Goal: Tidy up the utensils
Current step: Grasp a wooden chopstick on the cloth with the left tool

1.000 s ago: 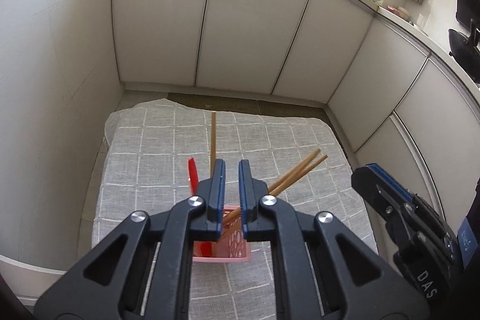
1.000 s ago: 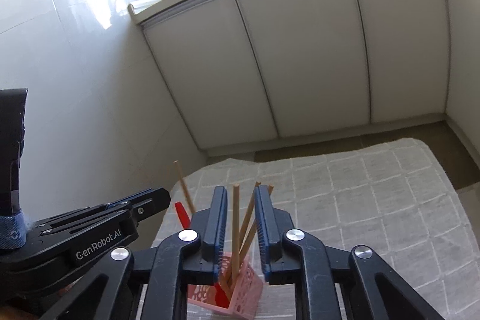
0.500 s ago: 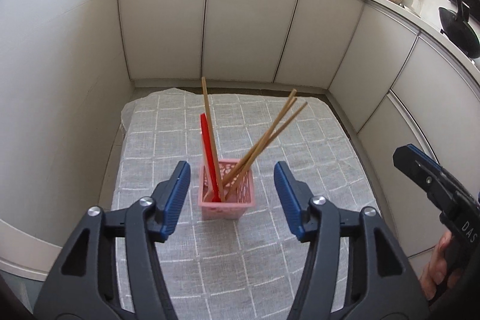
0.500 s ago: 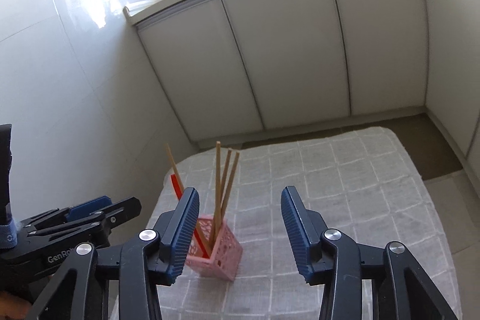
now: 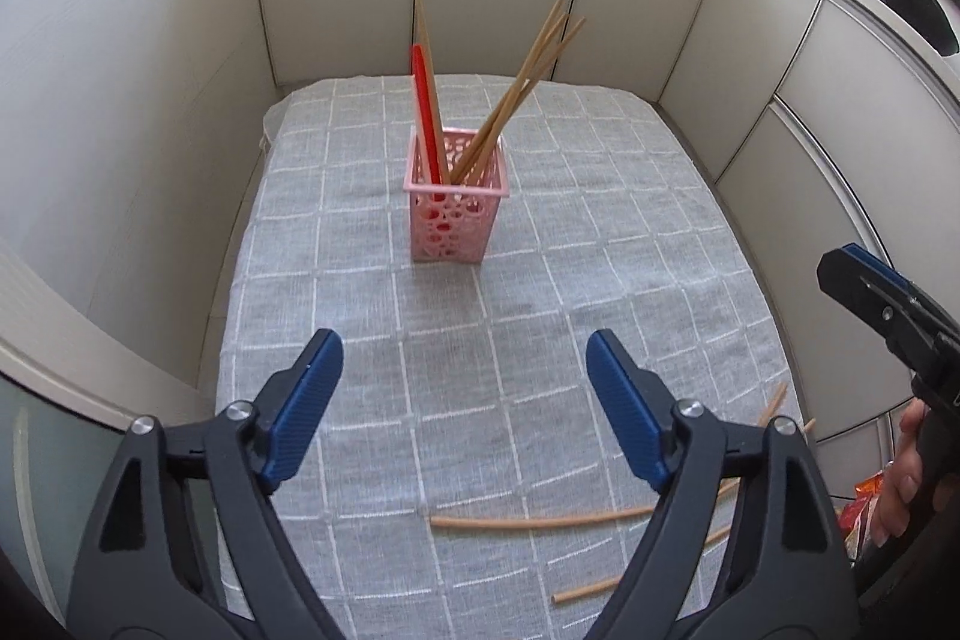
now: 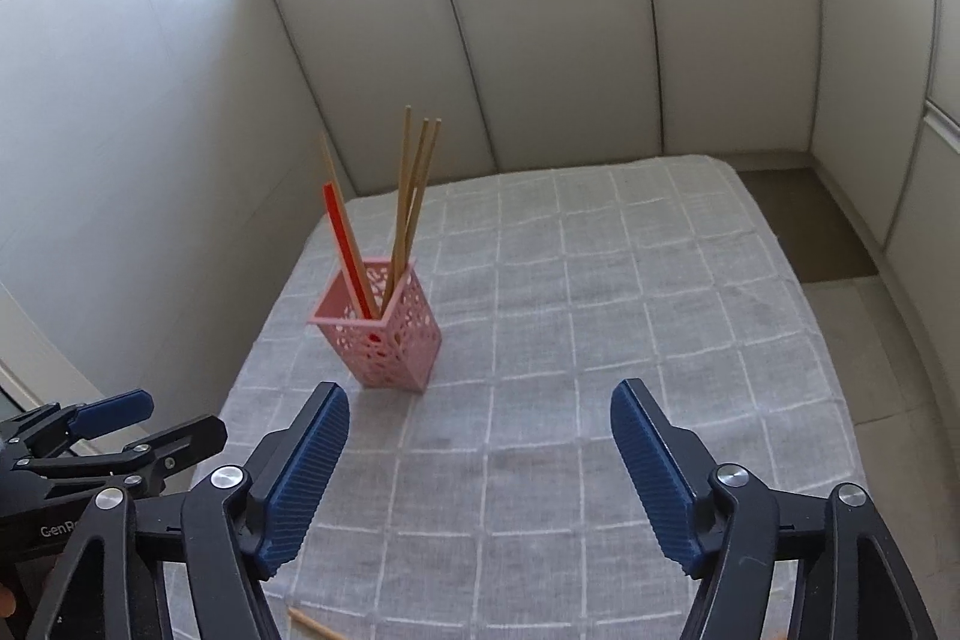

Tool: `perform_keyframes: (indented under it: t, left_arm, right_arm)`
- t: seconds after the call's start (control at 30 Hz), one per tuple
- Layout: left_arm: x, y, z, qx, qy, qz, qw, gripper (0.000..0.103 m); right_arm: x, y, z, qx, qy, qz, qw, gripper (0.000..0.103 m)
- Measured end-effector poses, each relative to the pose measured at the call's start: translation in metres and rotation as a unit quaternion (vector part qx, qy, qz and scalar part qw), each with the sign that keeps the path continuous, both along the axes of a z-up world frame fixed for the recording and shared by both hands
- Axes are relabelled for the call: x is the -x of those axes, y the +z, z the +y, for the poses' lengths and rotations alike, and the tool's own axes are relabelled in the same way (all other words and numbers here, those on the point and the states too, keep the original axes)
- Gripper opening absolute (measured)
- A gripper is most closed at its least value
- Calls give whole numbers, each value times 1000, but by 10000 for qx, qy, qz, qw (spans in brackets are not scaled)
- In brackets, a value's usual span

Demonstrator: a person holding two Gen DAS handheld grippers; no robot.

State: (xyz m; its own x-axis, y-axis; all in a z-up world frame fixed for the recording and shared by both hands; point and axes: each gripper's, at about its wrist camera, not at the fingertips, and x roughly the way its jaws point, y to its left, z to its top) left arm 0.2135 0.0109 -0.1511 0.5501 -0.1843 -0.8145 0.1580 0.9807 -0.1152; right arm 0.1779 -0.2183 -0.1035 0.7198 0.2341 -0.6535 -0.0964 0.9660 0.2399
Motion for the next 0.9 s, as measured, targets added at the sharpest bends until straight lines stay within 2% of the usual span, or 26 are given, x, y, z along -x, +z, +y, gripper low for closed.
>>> perform_keyframes:
  t: [0.13, 0.33, 0.43, 0.5, 0.67, 0.83, 0.9]
  left_arm:
    - [20, -16, -2, -22, -19, 274, 9996, 88]
    - [46, -47, -6, -97, -98, 624, 9980, 91]
    - [53, -67, -7, -87, -172, 1013, 9947, 91]
    - [55, -78, -5, 43, -187, 1320, 9911, 91]
    - [60, -96, 8, 412, 33, 1824, 9824, 91]
    - [58, -107, 22, 900, 404, 2102, 9727, 90]
    - [57, -112, 21, 979, 501, 2162, 9701, 88]
  right_arm:
    - [20, -12, -2, 9, 50, 127, 9999, 88]
    - [38, -35, -7, 96, -22, 355, 9993, 94]
    - [43, -52, -13, 100, -88, 642, 9978, 94]
    - [44, -62, -16, 222, -189, 976, 9948, 94]
    - [50, -76, -34, 262, -301, 1421, 9890, 94]
    - [48, -90, -60, 185, -635, 1810, 9813, 94]
    - [46, -95, -68, 174, -700, 1966, 9778, 94]
